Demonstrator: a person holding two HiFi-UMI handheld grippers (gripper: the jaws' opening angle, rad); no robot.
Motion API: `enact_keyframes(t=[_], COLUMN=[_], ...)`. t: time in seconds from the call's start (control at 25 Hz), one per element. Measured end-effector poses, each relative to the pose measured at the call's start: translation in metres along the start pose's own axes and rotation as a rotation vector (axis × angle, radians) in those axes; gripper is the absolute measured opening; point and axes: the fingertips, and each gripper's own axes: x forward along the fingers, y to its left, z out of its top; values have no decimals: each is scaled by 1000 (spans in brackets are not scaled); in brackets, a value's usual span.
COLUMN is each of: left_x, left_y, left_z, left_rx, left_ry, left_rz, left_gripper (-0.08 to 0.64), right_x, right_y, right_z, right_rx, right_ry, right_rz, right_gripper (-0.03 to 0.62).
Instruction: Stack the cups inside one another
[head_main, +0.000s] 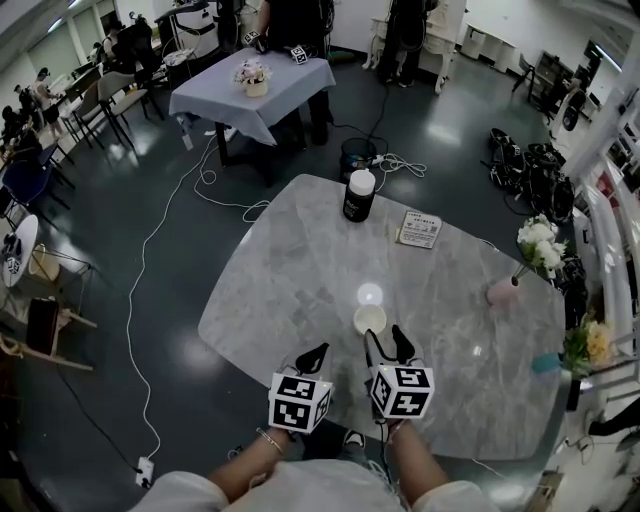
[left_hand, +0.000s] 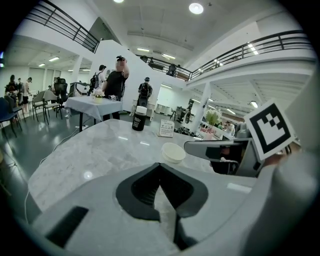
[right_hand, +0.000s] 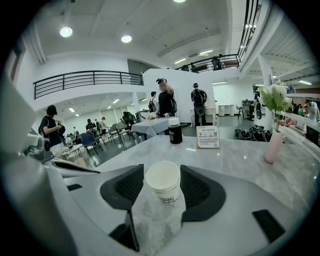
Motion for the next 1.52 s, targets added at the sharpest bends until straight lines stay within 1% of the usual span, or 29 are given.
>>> enact_keyframes(t=[0.04, 0.2, 0.36, 0.44, 0.56, 0.76, 0.96, 1.12, 1.32, 1.4, 1.52], left_x=[-2, -8, -19, -23, -32, -40, -43, -45, -51, -52, -56], left_y=[-1, -7, -10, -13, -16, -25, -22, -21, -21, -19, -22], left_z=[0, 0, 3, 4, 2, -4, -8, -17, -17, -14, -12], left_rx=[2, 12, 24, 29, 39, 32, 49, 94, 192, 200, 184], left_ry=[-4, -21, -42, -50, -56, -69, -60, -24, 5, 10, 9], left_rz=[0, 0, 2, 2, 2, -6, -41, -99, -175, -185, -196], left_gripper=[-3, -3, -3, -3, -3, -3, -3, -3, -3, -3, -3], right_x=[-3, -15, -27, -33, -41, -55, -67, -81, -110, -119, -131], right_y=[0, -3, -2, -4, -3, -2, -1, 0, -1, 3, 9], right_z=[1, 1, 3, 1, -3, -12, -12, -18, -24, -24, -21], right_rx=[-1, -8, -4, -1, 9, -2, 40, 106, 194, 220, 223], right_ry=[-6, -25, -44, -44, -40, -27, -58, -87, -136, -153, -167], right_rz=[-4, -28, -40, -52, -64, -63, -106, -162, -239, -253, -260], right_gripper=[224, 140, 91, 56, 28, 18, 18, 17, 15, 15, 15])
